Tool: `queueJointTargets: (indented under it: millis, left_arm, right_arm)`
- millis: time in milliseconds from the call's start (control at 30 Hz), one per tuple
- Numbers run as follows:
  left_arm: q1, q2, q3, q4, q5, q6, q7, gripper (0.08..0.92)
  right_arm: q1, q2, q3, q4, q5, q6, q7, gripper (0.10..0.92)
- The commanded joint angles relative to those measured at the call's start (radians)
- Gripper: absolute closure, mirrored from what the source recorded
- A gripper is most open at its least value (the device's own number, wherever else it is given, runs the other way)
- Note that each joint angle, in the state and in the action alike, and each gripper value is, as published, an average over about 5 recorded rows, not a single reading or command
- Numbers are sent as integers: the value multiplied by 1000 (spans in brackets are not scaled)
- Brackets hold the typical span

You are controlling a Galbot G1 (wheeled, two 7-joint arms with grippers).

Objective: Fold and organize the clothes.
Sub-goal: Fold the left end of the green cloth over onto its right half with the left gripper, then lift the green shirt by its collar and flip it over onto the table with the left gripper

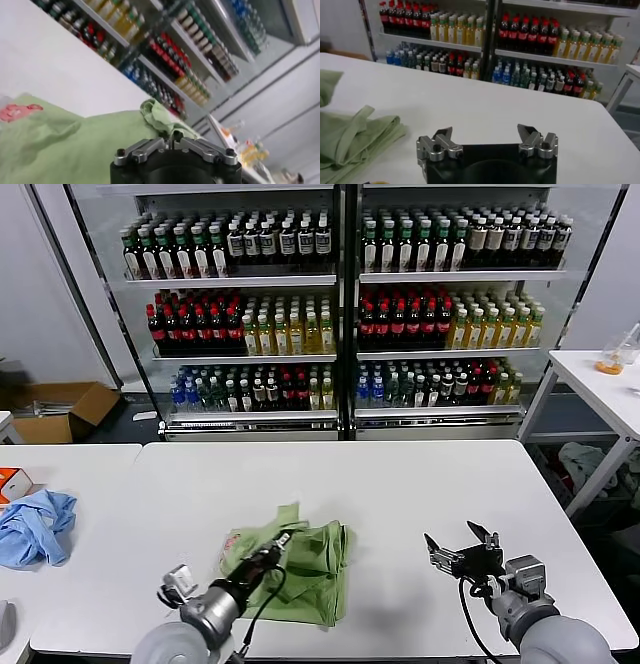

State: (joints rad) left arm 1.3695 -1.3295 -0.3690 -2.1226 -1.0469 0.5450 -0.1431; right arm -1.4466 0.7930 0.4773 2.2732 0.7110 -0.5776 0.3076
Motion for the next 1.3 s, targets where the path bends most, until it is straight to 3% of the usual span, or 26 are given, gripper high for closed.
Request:
queueJointTargets:
  millis: [33, 367, 667, 867, 1300]
  left_arm:
    - [-16, -2, 66, 12, 87, 20, 34, 757]
    - [84, 51, -50, -75, 177, 19, 51, 471]
    - [107, 113, -171, 76, 484, -111, -20, 220]
    - [86, 114, -155, 148, 510, -90, -25, 178]
    - [59, 99, -149, 155, 285, 28, 31, 178]
  right_arm:
    - [13, -3, 0, -7, -1, 1, -6, 203]
    - [24, 9, -10, -17, -4, 2, -6, 203]
    - [24, 16, -7, -21, -9, 3, -5, 203]
    - [24, 19, -9, -19, -13, 2, -3, 203]
    - [4, 17, 12, -4, -15, 1, -1, 203]
